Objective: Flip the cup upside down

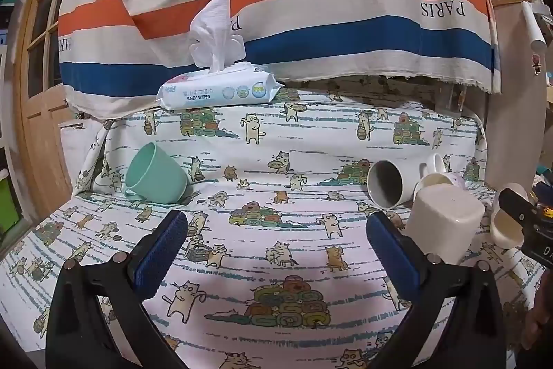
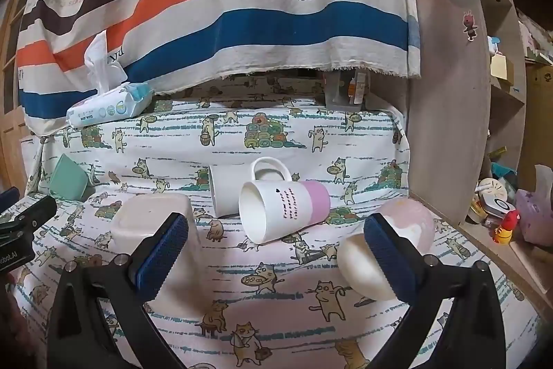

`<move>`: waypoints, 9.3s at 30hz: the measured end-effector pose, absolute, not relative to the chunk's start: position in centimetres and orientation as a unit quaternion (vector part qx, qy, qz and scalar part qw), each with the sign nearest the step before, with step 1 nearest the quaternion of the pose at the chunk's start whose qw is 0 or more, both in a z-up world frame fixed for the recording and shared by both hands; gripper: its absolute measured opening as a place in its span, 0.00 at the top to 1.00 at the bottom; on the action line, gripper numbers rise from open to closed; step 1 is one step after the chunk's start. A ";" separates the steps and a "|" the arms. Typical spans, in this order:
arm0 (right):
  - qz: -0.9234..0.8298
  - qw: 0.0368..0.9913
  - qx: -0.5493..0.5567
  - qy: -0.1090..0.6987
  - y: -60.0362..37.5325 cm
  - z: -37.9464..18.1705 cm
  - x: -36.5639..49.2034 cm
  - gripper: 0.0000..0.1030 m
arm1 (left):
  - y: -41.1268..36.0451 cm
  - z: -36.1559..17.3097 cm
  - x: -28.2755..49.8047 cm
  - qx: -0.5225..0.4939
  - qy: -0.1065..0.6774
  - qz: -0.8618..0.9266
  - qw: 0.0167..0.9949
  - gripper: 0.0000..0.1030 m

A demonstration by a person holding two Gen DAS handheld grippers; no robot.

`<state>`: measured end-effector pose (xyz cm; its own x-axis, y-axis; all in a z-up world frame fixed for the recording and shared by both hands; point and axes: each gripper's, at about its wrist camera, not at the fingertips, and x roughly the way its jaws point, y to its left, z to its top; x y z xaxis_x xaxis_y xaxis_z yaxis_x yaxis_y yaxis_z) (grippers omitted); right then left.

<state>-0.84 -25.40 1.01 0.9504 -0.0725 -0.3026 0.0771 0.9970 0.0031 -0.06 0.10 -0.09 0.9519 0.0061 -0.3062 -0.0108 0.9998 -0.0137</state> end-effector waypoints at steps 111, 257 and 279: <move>-0.009 0.986 0.006 0.164 -25.4 0.6 -0.6 0.00 | -0.9 0.0 -0.2 0.008 0.159 -0.014 0.987 0.00; -0.110 0.985 0.062 0.117 -40.8 3.7 -5.1 0.01 | -20.0 2.0 7.6 -0.096 0.504 -0.177 0.840 0.21; -0.108 0.982 0.060 0.146 -40.7 2.3 -4.3 0.01 | -23.7 -1.4 10.2 -0.030 0.523 -0.089 0.847 0.19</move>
<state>-4.32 -40.70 2.34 0.9339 -0.1951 -0.2996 0.2300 0.9694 0.0856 10.22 -23.73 -1.35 0.4382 -0.1817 -0.8803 0.1192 0.9825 -0.1435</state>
